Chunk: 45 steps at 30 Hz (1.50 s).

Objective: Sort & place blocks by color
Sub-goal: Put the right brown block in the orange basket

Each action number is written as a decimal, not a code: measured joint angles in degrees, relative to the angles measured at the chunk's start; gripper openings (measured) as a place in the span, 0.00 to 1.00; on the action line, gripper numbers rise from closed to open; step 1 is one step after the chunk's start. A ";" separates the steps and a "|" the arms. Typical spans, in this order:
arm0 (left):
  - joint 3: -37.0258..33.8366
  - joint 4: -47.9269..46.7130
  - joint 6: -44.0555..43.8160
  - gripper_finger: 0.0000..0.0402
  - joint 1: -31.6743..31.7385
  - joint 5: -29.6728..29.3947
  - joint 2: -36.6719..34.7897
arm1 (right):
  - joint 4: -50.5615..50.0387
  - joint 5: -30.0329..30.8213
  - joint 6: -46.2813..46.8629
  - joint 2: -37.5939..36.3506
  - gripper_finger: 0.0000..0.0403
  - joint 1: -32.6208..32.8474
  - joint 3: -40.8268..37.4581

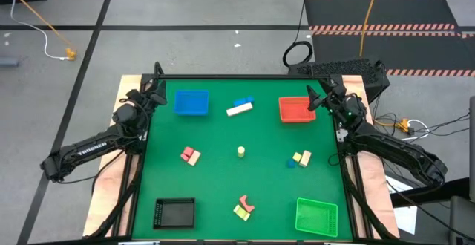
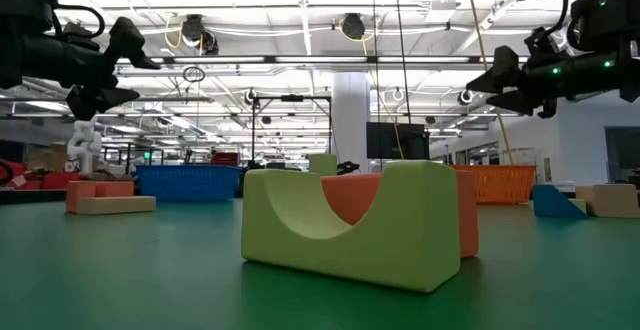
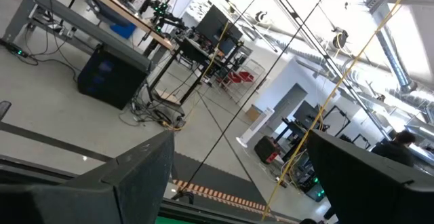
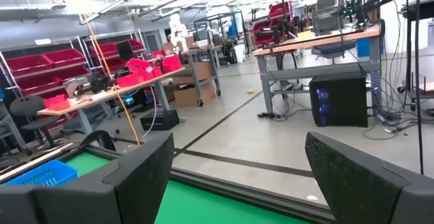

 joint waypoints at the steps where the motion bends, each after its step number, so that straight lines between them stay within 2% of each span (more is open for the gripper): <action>1: 0.00 0.00 0.00 0.84 0.00 0.00 -0.01 | 0.00 0.02 0.00 0.00 0.81 0.00 0.01; 13: 0.00 0.01 0.00 0.84 0.00 0.00 -0.01 | 4.81 0.00 0.14 0.02 0.81 0.00 0.00; 20: 0.00 0.00 0.00 0.84 0.02 0.00 -0.01 | 9.22 -0.23 7.09 0.02 0.81 0.00 0.00; 27: 0.00 0.01 0.00 0.84 0.01 0.00 -0.01 | 9.04 -9.37 8.00 0.00 0.81 0.02 0.59; 38: 0.00 0.02 -0.04 0.84 0.02 0.00 -0.01 | 8.78 -11.81 3.75 0.10 0.81 0.09 7.97; 45: 0.00 0.02 -0.02 0.84 0.02 0.00 -0.01 | -2.38 -18.10 -3.94 0.39 0.81 0.13 13.59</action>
